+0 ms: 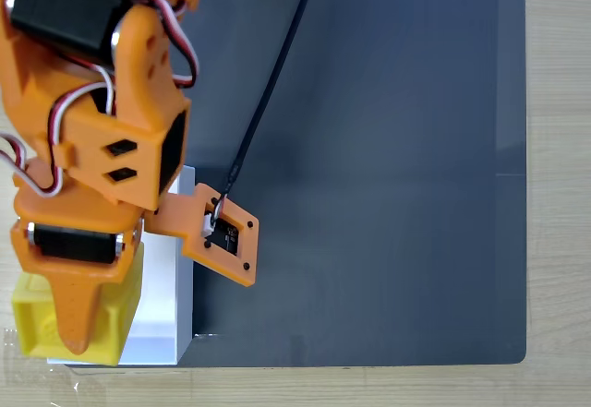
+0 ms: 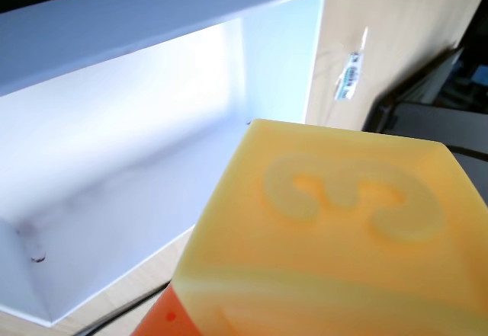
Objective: Grasp a yellow block and put it in the box
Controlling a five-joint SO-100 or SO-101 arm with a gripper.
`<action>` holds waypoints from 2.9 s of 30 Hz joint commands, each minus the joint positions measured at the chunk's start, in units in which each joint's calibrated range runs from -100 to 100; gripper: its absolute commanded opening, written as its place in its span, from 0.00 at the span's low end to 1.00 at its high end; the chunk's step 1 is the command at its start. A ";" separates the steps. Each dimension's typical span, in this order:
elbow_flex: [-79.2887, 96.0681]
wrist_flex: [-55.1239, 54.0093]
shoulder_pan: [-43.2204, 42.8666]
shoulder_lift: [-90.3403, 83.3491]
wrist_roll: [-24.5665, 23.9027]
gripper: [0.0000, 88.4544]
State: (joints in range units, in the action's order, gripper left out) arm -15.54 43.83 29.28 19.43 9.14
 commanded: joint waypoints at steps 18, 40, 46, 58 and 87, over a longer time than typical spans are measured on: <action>-3.50 -4.39 0.43 8.03 1.62 0.35; -1.78 11.66 -2.35 -16.88 -2.63 0.39; 7.44 25.10 -8.16 -34.68 -12.65 0.03; 57.92 18.64 -13.63 -66.63 -13.39 0.04; 108.39 26.50 -17.50 -118.33 -2.37 0.04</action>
State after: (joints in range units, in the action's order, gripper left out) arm 94.31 70.23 12.01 -98.82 6.71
